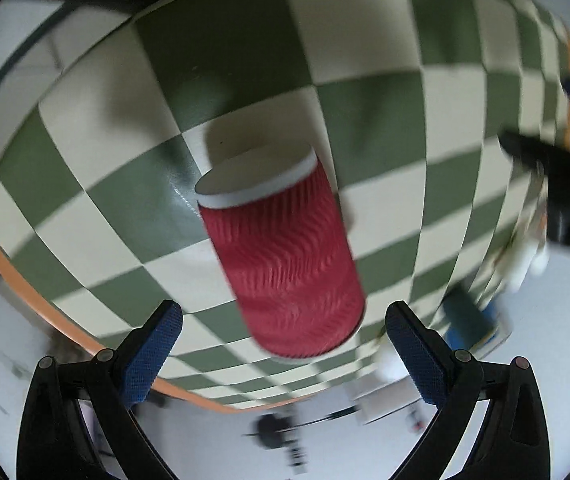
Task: Flip cup upside down
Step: 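Reach the right tool to the red cup and grasp its body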
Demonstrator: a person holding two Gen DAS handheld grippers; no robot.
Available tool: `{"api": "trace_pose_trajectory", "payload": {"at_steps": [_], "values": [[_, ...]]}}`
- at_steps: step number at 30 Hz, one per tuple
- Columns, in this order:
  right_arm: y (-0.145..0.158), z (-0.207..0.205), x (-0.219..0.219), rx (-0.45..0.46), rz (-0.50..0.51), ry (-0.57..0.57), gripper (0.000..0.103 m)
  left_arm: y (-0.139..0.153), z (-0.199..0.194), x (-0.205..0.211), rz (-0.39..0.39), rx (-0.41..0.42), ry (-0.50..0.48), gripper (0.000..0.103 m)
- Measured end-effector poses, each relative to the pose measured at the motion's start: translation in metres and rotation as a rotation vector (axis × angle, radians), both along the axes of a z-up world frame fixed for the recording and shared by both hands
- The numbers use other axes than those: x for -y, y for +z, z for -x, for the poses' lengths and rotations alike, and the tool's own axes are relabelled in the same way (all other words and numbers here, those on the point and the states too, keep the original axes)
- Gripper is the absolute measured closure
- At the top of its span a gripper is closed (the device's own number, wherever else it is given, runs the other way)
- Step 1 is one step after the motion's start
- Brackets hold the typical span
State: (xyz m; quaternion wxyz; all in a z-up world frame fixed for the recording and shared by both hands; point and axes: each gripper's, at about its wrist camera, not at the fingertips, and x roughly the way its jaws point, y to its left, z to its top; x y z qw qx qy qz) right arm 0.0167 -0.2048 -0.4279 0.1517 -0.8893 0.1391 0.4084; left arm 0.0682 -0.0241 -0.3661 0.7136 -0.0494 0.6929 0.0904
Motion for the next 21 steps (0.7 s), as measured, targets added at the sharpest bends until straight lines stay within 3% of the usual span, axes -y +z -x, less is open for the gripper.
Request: {"api": "trace_pose_trajectory", "payload": {"at_steps": [4, 7, 11, 21], "values": [[-0.016, -0.009, 0.006, -0.004, 0.062, 0.137, 0.0, -0.007, 0.002, -0.008, 0.006, -0.007, 0.039, 0.003], [-0.026, -0.02, 0.005, -0.009, 0.082, 0.171, 0.002, -0.012, 0.003, -0.014, 0.012, -0.012, 0.059, 0.003], [-0.038, -0.026, 0.003, -0.021, 0.096, 0.169, 0.003, -0.017, 0.0, -0.016, 0.015, -0.015, 0.058, 0.003], [-0.056, -0.032, -0.008, -0.033, 0.067, 0.097, 0.021, -0.016, -0.012, -0.005, 0.001, -0.013, -0.004, 0.003]]}}
